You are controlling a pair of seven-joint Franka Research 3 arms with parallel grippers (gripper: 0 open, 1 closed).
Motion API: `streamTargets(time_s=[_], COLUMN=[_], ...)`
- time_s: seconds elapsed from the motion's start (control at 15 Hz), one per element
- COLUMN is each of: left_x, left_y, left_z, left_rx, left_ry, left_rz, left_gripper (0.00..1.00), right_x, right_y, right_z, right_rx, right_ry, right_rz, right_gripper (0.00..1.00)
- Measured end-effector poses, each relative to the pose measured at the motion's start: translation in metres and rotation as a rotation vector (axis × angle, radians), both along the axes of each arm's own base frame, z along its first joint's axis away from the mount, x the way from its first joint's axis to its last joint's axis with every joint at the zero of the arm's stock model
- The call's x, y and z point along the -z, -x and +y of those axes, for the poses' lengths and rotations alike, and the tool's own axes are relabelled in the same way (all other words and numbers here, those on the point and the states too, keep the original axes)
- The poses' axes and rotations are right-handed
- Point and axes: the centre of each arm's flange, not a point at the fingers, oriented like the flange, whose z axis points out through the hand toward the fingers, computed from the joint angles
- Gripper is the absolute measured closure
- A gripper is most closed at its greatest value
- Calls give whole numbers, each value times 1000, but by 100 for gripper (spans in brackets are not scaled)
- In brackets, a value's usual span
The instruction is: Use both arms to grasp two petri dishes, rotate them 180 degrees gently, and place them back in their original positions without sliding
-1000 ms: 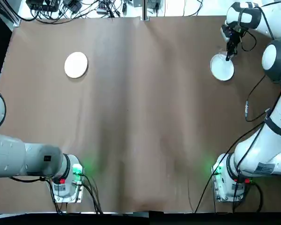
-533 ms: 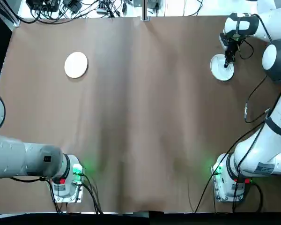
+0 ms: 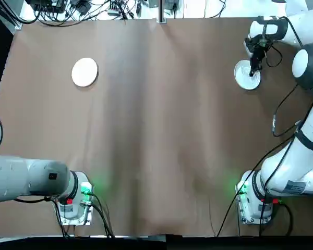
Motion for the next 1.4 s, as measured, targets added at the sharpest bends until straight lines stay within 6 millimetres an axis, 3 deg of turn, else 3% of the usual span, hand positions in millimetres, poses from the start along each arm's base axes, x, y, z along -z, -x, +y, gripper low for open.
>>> streamTargets(time_s=[0.33, 0.6, 0.8, 0.87, 1.2, 1.4], left_x=[9, 25, 48, 55, 55, 53], left_y=[-5, -14, -35, -46, -56, -56], left_z=[-5, -17, -31, -33, -36, -37], left_rx=[-64, -47, -29, -25, -19, -17], left_ry=[9, 4, 0, 1, 3, 3], left_rz=[4, 30, 61, 70, 66, 62], left_gripper=[0, 0, 0, 0, 0, 0], right_x=[1, 2, -6, -27, -107, -143], right_y=[1, 2, -1, -11, -46, -61], right_z=[0, -2, -9, -10, 4, 13], right_rx=[0, 5, 22, 43, 103, 105], right_ry=[0, -1, -2, 3, 28, 34], right_rz=[3, 5, 6, 1, -51, -95], right_gripper=[87, 47, 19, 2, 0, 0])
